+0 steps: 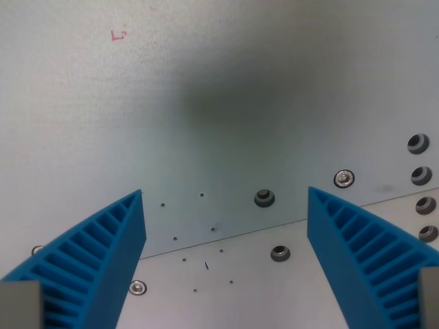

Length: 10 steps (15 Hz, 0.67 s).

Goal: Rotate around base negative y

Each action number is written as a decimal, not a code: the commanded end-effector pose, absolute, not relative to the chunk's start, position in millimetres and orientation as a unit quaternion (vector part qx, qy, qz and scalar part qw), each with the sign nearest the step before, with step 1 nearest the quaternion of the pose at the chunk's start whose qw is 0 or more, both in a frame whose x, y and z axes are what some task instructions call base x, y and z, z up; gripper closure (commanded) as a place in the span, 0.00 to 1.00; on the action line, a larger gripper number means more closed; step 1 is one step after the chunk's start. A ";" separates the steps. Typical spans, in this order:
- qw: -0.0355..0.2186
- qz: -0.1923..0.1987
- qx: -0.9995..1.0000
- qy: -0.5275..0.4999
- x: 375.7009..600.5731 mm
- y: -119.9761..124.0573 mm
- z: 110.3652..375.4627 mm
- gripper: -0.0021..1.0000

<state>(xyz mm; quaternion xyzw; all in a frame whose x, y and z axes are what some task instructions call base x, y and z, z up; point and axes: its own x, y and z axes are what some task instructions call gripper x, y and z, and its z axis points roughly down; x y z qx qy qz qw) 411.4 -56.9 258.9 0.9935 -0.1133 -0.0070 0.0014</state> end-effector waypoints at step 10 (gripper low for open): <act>-0.005 0.053 0.992 -0.113 411.7 -57.0 260.9 0.00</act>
